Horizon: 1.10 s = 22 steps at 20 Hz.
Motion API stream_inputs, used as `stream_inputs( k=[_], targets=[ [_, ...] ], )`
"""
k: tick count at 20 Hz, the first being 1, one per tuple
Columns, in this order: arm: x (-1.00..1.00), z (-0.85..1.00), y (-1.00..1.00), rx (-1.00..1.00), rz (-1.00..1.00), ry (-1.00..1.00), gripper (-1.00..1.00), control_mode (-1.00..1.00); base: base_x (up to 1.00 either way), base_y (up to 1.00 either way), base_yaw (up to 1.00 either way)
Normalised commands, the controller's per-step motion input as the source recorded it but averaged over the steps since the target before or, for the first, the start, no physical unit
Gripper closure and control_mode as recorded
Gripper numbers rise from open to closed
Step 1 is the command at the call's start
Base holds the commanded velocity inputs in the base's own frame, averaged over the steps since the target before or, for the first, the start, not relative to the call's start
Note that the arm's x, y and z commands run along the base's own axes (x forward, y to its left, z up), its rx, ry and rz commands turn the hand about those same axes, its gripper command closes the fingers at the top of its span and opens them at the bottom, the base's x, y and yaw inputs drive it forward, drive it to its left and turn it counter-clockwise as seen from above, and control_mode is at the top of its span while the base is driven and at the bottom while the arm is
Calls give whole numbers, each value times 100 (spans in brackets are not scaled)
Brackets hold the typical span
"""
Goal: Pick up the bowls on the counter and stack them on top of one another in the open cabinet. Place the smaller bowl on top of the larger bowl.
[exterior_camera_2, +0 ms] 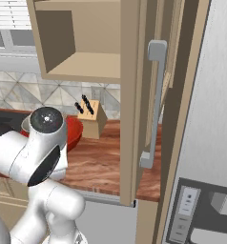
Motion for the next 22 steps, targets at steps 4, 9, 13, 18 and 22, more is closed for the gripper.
stream_inputs(
  k=[4, 9, 13, 18, 22],
  targets=[
    [-46, 100, -9, -4, -2, -16, 100, -100, 0, 0, 0],
    [-26, 95, -2, -5, -3, -11, 100, -100, 0, 0, 0],
    [2, 71, -2, -4, -10, -3, 100, -100, 0, 0, 0],
    [16, 63, -19, -1, -17, -1, 100, -100, 0, 0, 0],
    [20, 45, -19, 0, -18, -6, 100, -100, 0, 0, 0]
  ],
)
